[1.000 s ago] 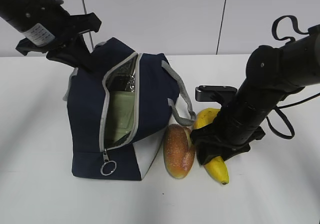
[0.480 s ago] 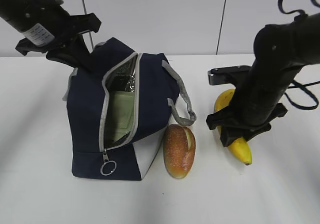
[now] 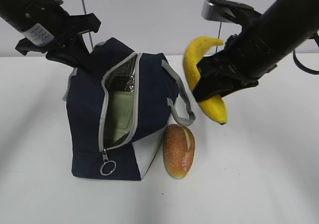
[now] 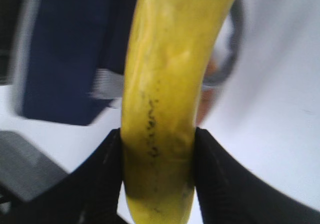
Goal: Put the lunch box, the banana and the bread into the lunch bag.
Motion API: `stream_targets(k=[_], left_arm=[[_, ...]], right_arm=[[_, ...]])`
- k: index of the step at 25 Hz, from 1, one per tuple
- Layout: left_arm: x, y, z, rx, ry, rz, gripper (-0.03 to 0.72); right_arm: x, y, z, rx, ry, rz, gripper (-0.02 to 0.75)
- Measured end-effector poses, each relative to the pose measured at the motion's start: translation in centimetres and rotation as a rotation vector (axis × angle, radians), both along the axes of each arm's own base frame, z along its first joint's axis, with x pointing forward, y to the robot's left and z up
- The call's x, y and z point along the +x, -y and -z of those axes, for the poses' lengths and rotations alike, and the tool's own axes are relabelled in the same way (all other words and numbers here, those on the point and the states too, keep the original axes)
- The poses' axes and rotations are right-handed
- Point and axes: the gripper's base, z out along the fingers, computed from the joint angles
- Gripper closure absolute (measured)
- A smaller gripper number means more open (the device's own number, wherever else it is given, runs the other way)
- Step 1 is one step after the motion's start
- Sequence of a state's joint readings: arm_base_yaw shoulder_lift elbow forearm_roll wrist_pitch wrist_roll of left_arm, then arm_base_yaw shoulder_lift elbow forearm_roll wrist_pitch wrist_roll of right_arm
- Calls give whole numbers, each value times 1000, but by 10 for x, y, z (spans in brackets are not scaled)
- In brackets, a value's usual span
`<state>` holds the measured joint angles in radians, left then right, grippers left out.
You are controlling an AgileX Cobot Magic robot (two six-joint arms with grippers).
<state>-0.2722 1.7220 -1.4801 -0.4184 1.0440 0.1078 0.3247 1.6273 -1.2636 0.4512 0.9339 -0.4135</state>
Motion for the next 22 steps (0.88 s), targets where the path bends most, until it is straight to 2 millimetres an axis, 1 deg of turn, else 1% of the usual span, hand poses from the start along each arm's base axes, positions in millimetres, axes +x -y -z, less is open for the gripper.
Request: stream_targets(k=[1,4,7,11,17,22], left_arm=[[0,0,0,1,0,0,691],[0,0,0,1,1,0,691],[0,0,0,2,1,0,691],[0,0,0,3,2,0,691],[0,-1,0,9,5,0,691],[1,-1,0,11,8,0,691]], right_arm=[[-3,-7,-6,81,-15,-49,428],[-10,-21,-20,230,-46,-168,428],[-15,-30,-25,307,-91,-258,428],[-18,-43,-22,382,-142,-322,428],[-16,-52,-14,416,-175,-330,428],[-19,-66,-6,428,-211,-357,428]])
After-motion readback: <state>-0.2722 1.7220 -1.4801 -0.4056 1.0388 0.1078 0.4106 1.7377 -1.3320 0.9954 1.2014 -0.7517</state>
